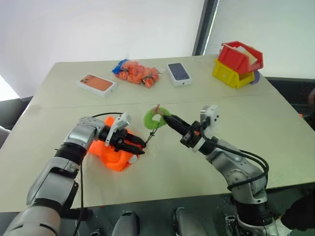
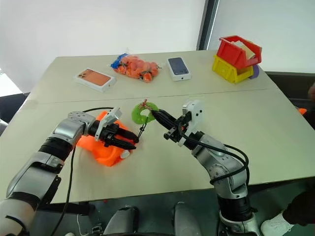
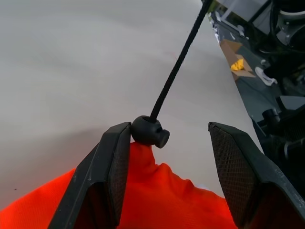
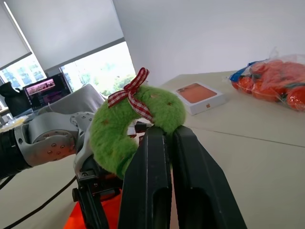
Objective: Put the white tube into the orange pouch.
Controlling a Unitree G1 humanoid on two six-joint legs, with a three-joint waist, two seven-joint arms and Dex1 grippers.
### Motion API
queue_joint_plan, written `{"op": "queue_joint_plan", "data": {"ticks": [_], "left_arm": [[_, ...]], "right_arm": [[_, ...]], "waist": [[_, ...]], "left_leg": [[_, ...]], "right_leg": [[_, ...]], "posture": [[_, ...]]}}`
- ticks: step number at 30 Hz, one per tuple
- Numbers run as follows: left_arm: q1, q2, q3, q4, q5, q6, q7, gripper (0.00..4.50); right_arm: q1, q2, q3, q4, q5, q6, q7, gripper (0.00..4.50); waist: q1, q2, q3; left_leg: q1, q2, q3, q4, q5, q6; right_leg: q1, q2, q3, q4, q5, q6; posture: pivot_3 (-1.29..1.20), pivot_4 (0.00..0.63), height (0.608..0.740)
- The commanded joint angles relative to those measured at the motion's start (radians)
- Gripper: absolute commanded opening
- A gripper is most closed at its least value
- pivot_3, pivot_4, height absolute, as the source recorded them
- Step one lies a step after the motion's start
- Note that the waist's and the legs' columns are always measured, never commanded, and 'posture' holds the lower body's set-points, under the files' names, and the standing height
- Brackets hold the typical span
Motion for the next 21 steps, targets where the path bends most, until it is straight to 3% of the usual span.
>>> {"op": "queue_joint_plan", "data": {"ticks": [1, 6, 9, 12, 21], "left_arm": [[-0.017, 0.006, -0.007, 0.006, -0.014, -0.010, -0.006, 2.73], [-0.020, 0.010, -0.020, 0.009, -0.016, -0.003, -0.006, 2.73], [-0.022, 0.012, -0.027, 0.018, -0.002, -0.014, -0.006, 1.84], [-0.024, 0.012, -0.029, 0.025, -0.001, -0.018, -0.006, 0.30], [-0.015, -0.010, 0.021, 0.048, 0.061, -0.086, 0.013, 0.19]], "right_arm": [[-0.002, -0.005, -0.014, -0.049, 0.022, -0.022, 0.010, 0.00], [-0.003, -0.004, -0.011, -0.046, 0.021, -0.027, 0.011, 0.00], [-0.007, -0.003, -0.011, -0.044, 0.020, -0.029, 0.011, 0.00], [-0.008, -0.002, -0.011, -0.044, 0.020, -0.029, 0.011, 0.00], [-0.022, 0.003, -0.013, -0.028, -0.001, -0.037, -0.008, 0.00]], "waist": [[-0.001, 0.000, 0.000], [0.000, 0.000, 0.000], [0.000, 0.000, 0.000], [0.000, 0.000, 0.000], [0.000, 0.000, 0.000]], "left_leg": [[0.000, 0.000, 0.000, 0.000, 0.000, 0.000], [0.000, 0.000, 0.000, 0.000, 0.000, 0.000], [0.000, 0.000, 0.000, 0.000, 0.000, 0.000], [0.000, 0.000, 0.000, 0.000, 0.000, 0.000], [0.000, 0.000, 0.000, 0.000, 0.000, 0.000]], "right_leg": [[0.000, 0.000, 0.000, 0.000, 0.000, 0.000], [0.000, 0.000, 0.000, 0.000, 0.000, 0.000], [0.000, 0.000, 0.000, 0.000, 0.000, 0.000], [0.000, 0.000, 0.000, 0.000, 0.000, 0.000], [0.000, 0.000, 0.000, 0.000, 0.000, 0.000]], "posture": [[0.00, 0.150, 0.740], [0.00, 0.150, 0.740], [0.00, 0.150, 0.740], [0.00, 0.150, 0.740], [0.00, 0.150, 0.740]]}}
